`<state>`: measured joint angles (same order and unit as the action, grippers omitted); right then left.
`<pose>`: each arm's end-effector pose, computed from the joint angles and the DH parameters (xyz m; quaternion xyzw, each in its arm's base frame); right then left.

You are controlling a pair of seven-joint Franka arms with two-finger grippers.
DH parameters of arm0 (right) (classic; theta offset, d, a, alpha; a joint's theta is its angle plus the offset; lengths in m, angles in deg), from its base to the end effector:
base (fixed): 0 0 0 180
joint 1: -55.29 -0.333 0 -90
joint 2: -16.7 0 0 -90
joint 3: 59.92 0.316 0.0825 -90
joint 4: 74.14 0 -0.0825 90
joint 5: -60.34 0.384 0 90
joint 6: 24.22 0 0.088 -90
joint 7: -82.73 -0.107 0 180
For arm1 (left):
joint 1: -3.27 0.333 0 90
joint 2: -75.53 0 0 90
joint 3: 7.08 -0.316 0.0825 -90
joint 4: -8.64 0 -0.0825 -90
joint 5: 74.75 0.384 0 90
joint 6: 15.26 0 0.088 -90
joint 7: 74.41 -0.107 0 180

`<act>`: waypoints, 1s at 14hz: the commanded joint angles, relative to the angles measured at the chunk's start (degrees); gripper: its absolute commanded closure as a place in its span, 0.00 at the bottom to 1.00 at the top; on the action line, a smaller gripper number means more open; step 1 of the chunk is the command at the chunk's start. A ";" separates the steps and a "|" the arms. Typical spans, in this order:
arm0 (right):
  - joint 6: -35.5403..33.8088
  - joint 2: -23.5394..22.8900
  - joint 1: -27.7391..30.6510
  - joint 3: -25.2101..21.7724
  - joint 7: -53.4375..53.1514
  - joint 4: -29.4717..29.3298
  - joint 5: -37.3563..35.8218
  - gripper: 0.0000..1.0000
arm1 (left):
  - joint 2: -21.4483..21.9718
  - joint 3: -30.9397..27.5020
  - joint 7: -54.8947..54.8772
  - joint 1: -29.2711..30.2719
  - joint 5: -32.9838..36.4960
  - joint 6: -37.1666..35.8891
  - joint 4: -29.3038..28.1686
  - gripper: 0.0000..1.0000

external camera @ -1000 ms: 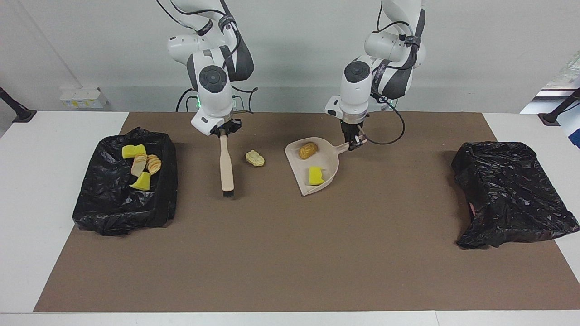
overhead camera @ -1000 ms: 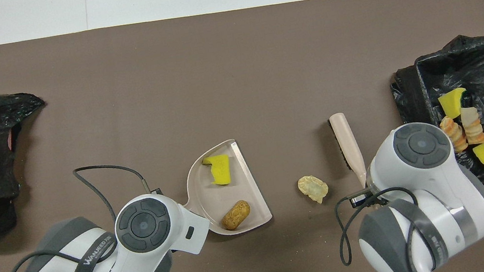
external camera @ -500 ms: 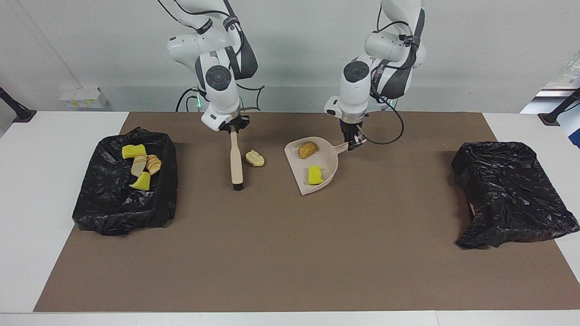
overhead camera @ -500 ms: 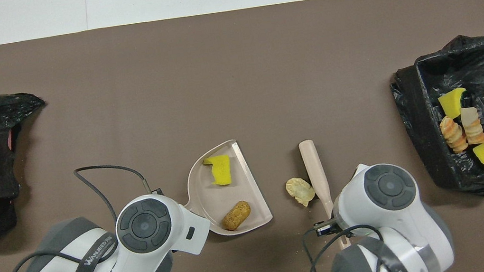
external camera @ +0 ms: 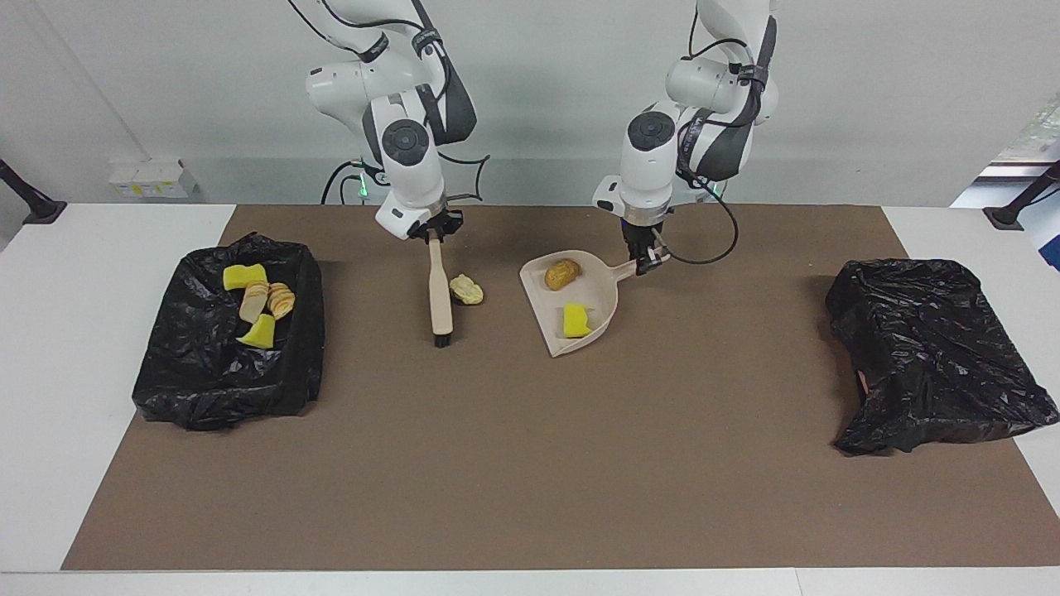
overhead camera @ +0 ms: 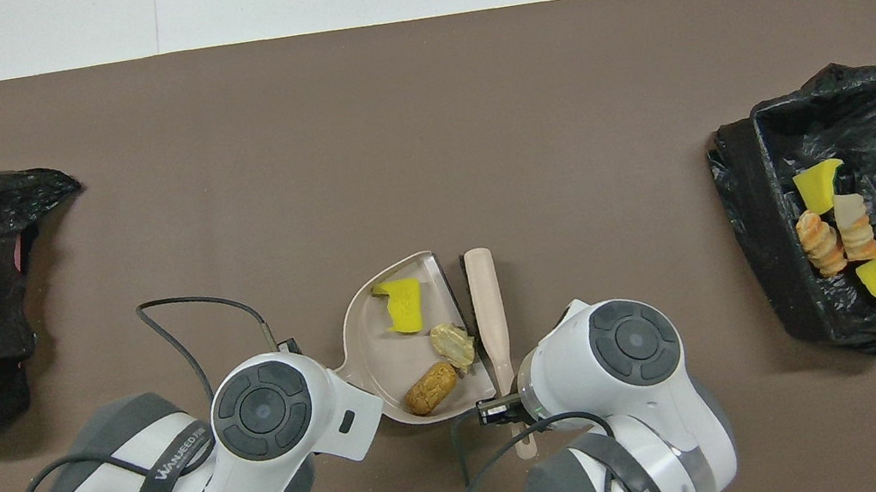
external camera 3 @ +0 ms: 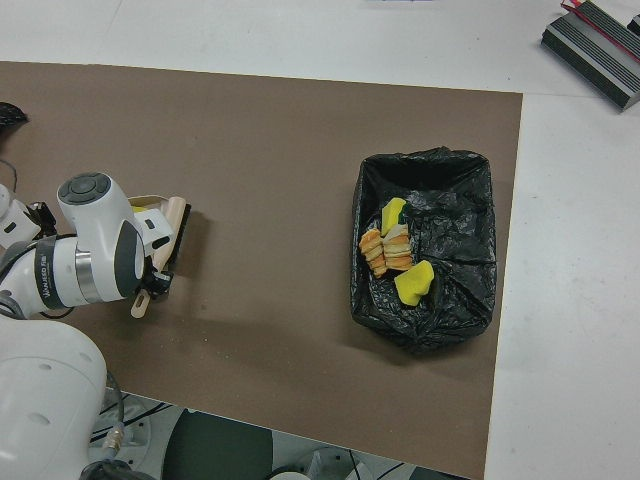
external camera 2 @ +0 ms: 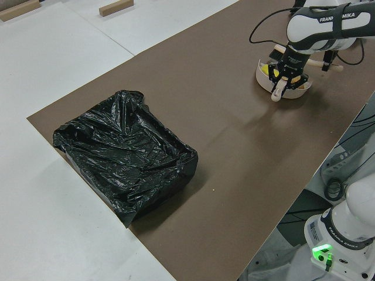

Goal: Sweep and dump trash in bin
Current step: 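Sweep the bread chunk into the dustpan with the right gripper, then carry the loaded dustpan with the left gripper toward the farther bag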

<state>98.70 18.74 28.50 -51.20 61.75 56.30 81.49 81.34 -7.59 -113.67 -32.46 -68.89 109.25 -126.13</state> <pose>0.4002 0.3043 0.3649 -0.9879 -0.0179 0.1106 0.1068 0.3945 -0.2737 0.3651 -0.7760 0.6283 0.0402 0.0391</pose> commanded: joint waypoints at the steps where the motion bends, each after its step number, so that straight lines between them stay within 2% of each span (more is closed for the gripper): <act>1: -0.75 -2.57 -0.37 -0.02 -1.79 -5.27 1.17 1.00 | 0.25 -0.28 -0.90 -0.57 -0.50 1.78 -0.59 1.00; 5: -4.07 -1.78 0.07 -0.54 -1.53 -8.08 -0.66 1.00 | -0.89 -0.45 -1.16 1.35 -0.58 7.12 -0.50 1.00; 8: -8.12 -0.99 0.33 -0.54 -2.05 -10.11 -8.29 1.00 | -2.91 -0.45 -5.80 4.87 -3.56 8.73 1.33 1.00; 11: -8.31 0.59 0.24 -0.28 -5.56 -8.45 -10.78 1.00 | -5.55 -0.45 -12.40 9.70 -7.52 7.76 5.20 1.00; 14: -7.87 3.57 -1.41 0.07 -9.76 -5.21 -10.43 1.00 | -8.18 -0.36 -15.49 14.10 -7.88 4.35 10.38 1.00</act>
<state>90.57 18.49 28.19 -51.64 56.06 47.73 72.10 75.51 -8.44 -126.68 -20.93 -75.32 116.44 -120.55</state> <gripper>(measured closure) 0.736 0.687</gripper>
